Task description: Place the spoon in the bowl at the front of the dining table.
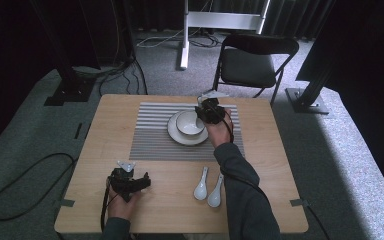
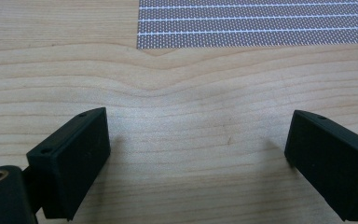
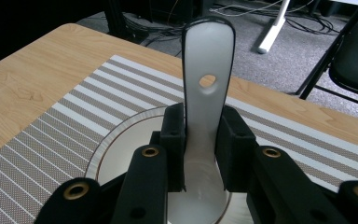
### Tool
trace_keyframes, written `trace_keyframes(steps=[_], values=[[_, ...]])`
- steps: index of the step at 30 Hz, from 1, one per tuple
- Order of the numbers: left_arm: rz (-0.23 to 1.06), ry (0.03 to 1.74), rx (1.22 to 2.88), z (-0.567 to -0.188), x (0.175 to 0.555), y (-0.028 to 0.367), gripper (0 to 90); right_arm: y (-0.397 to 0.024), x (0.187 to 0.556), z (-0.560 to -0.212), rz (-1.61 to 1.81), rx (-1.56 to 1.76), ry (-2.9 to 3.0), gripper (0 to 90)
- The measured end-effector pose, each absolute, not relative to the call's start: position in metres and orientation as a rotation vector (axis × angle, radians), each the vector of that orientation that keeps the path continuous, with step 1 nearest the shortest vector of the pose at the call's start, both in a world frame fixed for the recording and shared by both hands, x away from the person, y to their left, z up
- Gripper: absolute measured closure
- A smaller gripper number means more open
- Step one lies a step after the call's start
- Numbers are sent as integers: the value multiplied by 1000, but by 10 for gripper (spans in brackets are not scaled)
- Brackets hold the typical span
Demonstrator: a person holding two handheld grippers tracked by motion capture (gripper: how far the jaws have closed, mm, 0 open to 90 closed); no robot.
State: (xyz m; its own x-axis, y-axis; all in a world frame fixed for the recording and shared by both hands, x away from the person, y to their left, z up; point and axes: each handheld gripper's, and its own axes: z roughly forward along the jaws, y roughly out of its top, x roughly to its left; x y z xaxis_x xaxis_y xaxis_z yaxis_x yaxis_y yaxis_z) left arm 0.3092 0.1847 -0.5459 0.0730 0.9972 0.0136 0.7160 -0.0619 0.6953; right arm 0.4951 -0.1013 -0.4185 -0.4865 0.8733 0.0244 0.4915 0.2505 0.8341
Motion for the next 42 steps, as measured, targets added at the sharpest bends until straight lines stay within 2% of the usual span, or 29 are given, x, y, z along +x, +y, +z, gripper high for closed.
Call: trace_keyframes(steps=[24, 42], values=[[701, 1688, 1839, -546, 309, 184, 70, -66, 519, -460, 975, 1216, 2227, 745], [699, 1689, 1839, -546, 309, 184, 70, -48, 535, -470, 891, 1224, 2275, 738]])
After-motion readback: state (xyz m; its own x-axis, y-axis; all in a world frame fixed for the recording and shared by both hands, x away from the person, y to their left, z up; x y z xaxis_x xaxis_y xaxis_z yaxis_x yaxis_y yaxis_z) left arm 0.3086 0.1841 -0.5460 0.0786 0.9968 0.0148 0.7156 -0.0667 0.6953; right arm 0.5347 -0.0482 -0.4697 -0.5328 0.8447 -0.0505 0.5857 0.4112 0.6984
